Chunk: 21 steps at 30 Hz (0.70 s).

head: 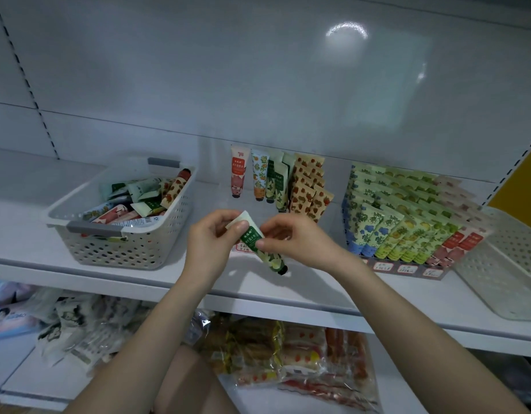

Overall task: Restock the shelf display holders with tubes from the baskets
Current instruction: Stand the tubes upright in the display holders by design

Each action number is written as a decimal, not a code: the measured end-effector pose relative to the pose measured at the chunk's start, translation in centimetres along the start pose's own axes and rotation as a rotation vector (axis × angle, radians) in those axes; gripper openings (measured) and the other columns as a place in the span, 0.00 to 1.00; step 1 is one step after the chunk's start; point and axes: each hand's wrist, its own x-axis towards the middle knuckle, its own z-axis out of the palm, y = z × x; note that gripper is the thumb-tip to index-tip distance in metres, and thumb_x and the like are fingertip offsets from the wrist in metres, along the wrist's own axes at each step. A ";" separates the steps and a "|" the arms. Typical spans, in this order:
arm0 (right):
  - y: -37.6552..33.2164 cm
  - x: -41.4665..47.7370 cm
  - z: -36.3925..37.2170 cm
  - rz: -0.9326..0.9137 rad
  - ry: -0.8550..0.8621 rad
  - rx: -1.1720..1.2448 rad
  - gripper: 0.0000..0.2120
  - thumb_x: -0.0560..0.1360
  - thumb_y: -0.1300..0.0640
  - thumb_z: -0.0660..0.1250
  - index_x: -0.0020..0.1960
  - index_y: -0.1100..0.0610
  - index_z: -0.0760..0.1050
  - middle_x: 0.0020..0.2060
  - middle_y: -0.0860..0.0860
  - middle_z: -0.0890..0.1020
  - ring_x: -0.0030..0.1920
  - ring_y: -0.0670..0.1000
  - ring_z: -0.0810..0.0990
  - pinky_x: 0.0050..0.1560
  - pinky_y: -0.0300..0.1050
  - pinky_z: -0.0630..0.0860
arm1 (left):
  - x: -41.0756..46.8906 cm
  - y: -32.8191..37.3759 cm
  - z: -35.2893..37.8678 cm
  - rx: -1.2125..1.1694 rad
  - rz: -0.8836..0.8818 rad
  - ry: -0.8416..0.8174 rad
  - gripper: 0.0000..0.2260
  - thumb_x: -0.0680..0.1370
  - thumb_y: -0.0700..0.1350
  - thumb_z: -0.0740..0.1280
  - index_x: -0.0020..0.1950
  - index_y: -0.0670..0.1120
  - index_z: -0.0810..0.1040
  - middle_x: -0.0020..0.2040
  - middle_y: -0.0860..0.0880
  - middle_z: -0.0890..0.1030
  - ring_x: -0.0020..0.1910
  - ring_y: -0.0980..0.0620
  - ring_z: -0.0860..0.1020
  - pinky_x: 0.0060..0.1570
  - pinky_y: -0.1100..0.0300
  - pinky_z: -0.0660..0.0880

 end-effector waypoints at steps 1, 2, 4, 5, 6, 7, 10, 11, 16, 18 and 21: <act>-0.2 0.2 0.1 -0.029 0.016 -0.037 0.08 0.71 0.59 0.72 0.49 0.58 0.79 0.40 0.50 0.82 0.40 0.46 0.80 0.43 0.38 0.77 | 0.0 0.1 0.1 0.012 0.021 -0.007 0.12 0.75 0.34 0.67 0.41 0.52 0.78 0.38 0.53 0.80 0.36 0.62 0.79 0.39 0.66 0.77; -0.3 0.4 0.1 -0.048 0.015 -0.072 0.07 0.71 0.59 0.72 0.49 0.58 0.79 0.40 0.51 0.82 0.40 0.48 0.80 0.44 0.40 0.77 | 0.1 0.1 0.1 0.020 0.040 -0.008 0.12 0.75 0.34 0.67 0.41 0.53 0.78 0.39 0.54 0.80 0.36 0.63 0.79 0.40 0.67 0.76; -0.7 0.8 -0.2 -0.056 -0.001 -0.144 0.06 0.72 0.60 0.71 0.48 0.58 0.79 0.40 0.49 0.81 0.42 0.49 0.80 0.45 0.41 0.78 | 0.3 0.0 -0.1 0.035 0.065 0.004 0.11 0.76 0.35 0.65 0.44 0.52 0.77 0.42 0.53 0.81 0.39 0.63 0.79 0.43 0.66 0.76; -0.8 1.1 -0.6 -0.051 0.014 -0.169 0.07 0.72 0.60 0.70 0.49 0.59 0.78 0.39 0.47 0.80 0.42 0.49 0.79 0.44 0.37 0.77 | 0.4 -0.3 -0.3 0.065 0.067 0.011 0.09 0.77 0.36 0.65 0.46 0.51 0.77 0.44 0.52 0.81 0.42 0.61 0.79 0.45 0.65 0.76; -1.1 1.4 -1.2 -0.041 0.055 -0.183 0.07 0.72 0.60 0.70 0.49 0.59 0.77 0.39 0.45 0.78 0.41 0.47 0.78 0.42 0.33 0.76 | 0.5 -0.8 -0.6 0.126 0.061 0.012 0.07 0.77 0.37 0.65 0.49 0.49 0.77 0.46 0.50 0.81 0.45 0.58 0.79 0.46 0.65 0.76; -1.4 1.9 -2.0 -0.026 0.120 -0.192 0.07 0.72 0.60 0.70 0.49 0.59 0.75 0.38 0.44 0.76 0.39 0.46 0.76 0.39 0.30 0.74 | 0.5 -1.5 -0.9 0.215 0.052 0.002 0.06 0.77 0.38 0.65 0.51 0.48 0.77 0.48 0.49 0.80 0.47 0.54 0.78 0.47 0.65 0.74; -2.8 3.6 -4.2 -0.010 0.278 -0.173 0.12 0.71 0.61 0.69 0.53 0.58 0.70 0.37 0.47 0.76 0.35 0.44 0.76 0.32 0.33 0.74 | 0.2 -3.9 -1.3 0.483 0.012 -0.056 0.08 0.78 0.41 0.65 0.56 0.44 0.78 0.51 0.48 0.80 0.50 0.52 0.77 0.49 0.64 0.71; -3.2 4.3 -4.7 -0.006 0.288 -0.151 0.14 0.71 0.62 0.69 0.55 0.57 0.69 0.37 0.48 0.77 0.35 0.45 0.78 0.34 0.36 0.77 | 0.2 -4.5 -1.3 0.538 -0.004 -0.070 0.09 0.78 0.42 0.65 0.57 0.44 0.78 0.53 0.48 0.80 0.52 0.52 0.76 0.52 0.62 0.71; -3.7 7.9 -5.8 0.077 0.329 -0.225 0.08 0.73 0.61 0.65 0.52 0.57 0.71 0.44 0.55 0.78 0.44 0.55 0.81 0.48 0.52 0.80 | 0.1 -5.7 -1.7 0.715 -0.007 -0.136 0.12 0.79 0.43 0.63 0.61 0.43 0.76 0.60 0.46 0.78 0.57 0.48 0.75 0.57 0.59 0.70; -3.5 8.8 -5.8 0.101 0.335 -0.377 0.08 0.75 0.60 0.62 0.52 0.62 0.73 0.44 0.55 0.77 0.44 0.54 0.78 0.45 0.47 0.76 | 0.0 -5.9 -1.8 0.749 0.014 -0.142 0.13 0.79 0.43 0.63 0.62 0.43 0.76 0.61 0.46 0.78 0.58 0.48 0.75 0.59 0.58 0.70; -3.0 9.4 -5.8 0.112 0.328 -0.561 0.10 0.76 0.60 0.60 0.52 0.64 0.75 0.46 0.57 0.78 0.46 0.56 0.77 0.43 0.47 0.74 | -0.3 -6.1 -1.9 0.757 0.047 -0.130 0.12 0.79 0.42 0.63 0.61 0.43 0.77 0.60 0.46 0.78 0.57 0.48 0.75 0.55 0.63 0.68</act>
